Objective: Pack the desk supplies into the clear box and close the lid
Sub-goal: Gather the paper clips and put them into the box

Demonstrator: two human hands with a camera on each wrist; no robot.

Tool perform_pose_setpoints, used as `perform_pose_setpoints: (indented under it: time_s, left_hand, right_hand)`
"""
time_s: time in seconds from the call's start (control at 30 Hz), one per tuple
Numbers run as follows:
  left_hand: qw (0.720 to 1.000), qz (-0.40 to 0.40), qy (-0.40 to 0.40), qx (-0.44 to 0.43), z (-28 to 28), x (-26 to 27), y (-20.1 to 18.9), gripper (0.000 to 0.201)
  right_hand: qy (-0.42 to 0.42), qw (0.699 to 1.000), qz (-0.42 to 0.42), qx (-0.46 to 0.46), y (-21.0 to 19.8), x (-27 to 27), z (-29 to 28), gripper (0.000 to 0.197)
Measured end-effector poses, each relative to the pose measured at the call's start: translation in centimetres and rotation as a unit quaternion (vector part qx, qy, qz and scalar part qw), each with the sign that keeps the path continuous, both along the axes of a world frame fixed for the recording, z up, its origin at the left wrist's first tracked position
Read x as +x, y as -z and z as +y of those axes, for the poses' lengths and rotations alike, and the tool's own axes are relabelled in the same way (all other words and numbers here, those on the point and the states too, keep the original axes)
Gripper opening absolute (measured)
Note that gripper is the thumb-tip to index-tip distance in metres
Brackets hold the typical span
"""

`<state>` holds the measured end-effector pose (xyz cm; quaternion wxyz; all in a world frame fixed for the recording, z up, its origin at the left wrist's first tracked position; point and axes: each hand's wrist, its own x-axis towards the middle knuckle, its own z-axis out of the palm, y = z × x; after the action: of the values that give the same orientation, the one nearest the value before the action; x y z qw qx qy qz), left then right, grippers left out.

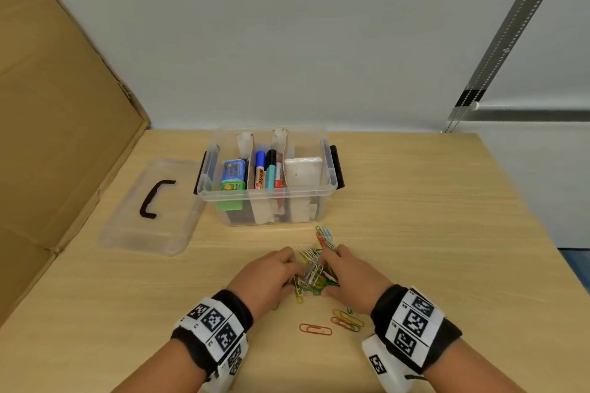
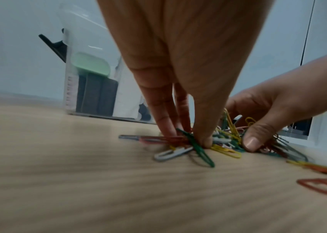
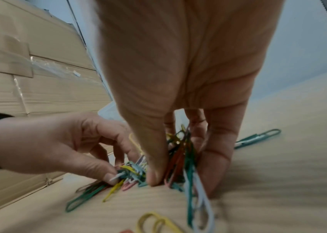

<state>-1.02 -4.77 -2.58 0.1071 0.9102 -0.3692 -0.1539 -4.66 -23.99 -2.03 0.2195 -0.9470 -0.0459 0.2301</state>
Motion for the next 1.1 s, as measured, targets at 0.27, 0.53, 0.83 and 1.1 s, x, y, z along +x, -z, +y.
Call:
perform_pose_setpoints:
  time_s: [0.27, 0.53, 0.83, 1.1]
  left_hand:
    - [1.000, -0.028, -0.001, -0.005, -0.2, 0.0, 0.0, 0.029]
    - [0.986, -0.013, -0.079, -0.144, 1.3, 0.8, 0.2, 0.023]
    - [0.945, 0.036, -0.170, -0.279, 3.8, 1.7, -1.6, 0.021]
    - [0.915, 0.073, -0.222, -0.329, 4.4, 1.8, -2.3, 0.020]
  right_hand:
    - [0.056, 0.996, -0.056, 0.030, -0.1, 0.5, -1.6, 0.018]
    - [0.102, 0.986, -0.069, 0.113, -3.3, 1.2, -3.0, 0.015]
    - [0.111, 0.960, -0.129, 0.224, -11.2, 3.8, -3.2, 0.018]
    - [0.049, 0.974, -0.183, 0.126, -14.0, 9.6, -1.8, 0.014]
